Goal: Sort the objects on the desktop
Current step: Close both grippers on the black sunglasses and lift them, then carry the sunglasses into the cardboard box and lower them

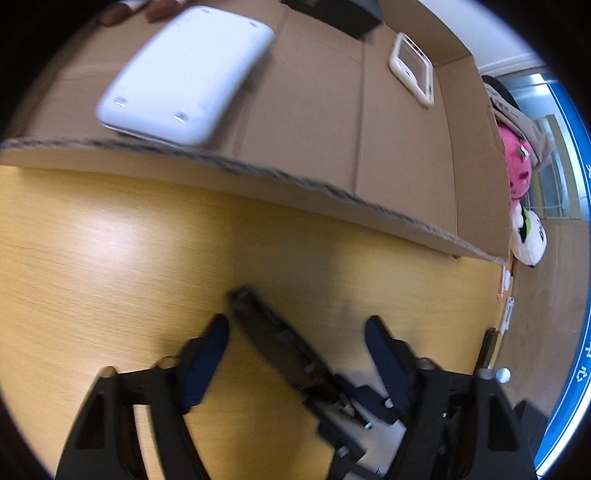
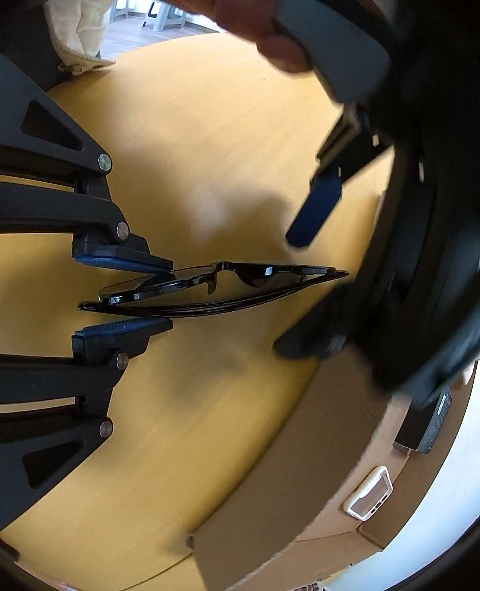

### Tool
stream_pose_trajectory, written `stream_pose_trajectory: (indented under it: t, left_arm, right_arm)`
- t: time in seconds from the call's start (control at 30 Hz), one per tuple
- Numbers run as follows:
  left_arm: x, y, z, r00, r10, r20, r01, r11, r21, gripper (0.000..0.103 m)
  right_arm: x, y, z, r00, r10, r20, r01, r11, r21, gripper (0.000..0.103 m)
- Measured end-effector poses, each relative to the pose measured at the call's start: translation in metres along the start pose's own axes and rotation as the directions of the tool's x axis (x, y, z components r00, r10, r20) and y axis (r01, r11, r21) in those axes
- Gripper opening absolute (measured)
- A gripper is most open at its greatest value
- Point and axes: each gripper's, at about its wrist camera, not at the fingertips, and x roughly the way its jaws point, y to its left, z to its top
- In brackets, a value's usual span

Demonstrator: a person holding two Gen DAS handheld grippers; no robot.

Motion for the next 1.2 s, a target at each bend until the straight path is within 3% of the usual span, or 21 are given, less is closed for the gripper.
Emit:
stream_pose_trajectory:
  t: [0.27,0.47,0.6,0.73,1.0,1.2]
  left_arm:
    - [-0.006,-0.018,-0.014,0.997,0.073,0.007,-0.073,0.997,0.031,0.025]
    - [-0.042,-0.054,-0.015,0.994,0.085,0.073,-0.093,0.99,0.104,0.024]
    - [-0.073,-0.079,-0.011,0.988,0.079,0.135,-0.098,0.985,0.14,0.022]
    - [-0.106,-0.105,0.004,0.978,0.073,0.197,-0.111,0.975,0.191,0.022]
    - [-0.135,-0.142,0.046,0.966,0.062,0.251,-0.129,0.957,0.259,0.023]
    - [-0.133,-0.15,0.088,0.968,0.089,0.234,-0.156,0.946,0.284,0.022]
  right_arm:
    - [-0.008,0.001,-0.016,1.0,0.002,0.022,-0.003,0.998,0.06,0.024]
    - [-0.04,-0.009,-0.015,0.996,-0.012,0.088,0.001,0.991,0.131,0.024]
    - [-0.068,-0.018,0.007,0.986,-0.058,0.156,0.031,0.986,0.165,0.024]
    - [-0.096,-0.03,0.029,0.969,-0.095,0.226,0.047,0.977,0.208,0.024]
    - [-0.123,-0.058,0.069,0.947,-0.124,0.297,0.046,0.965,0.258,0.024]
    - [-0.12,-0.075,0.102,0.946,-0.128,0.298,0.035,0.954,0.298,0.024]
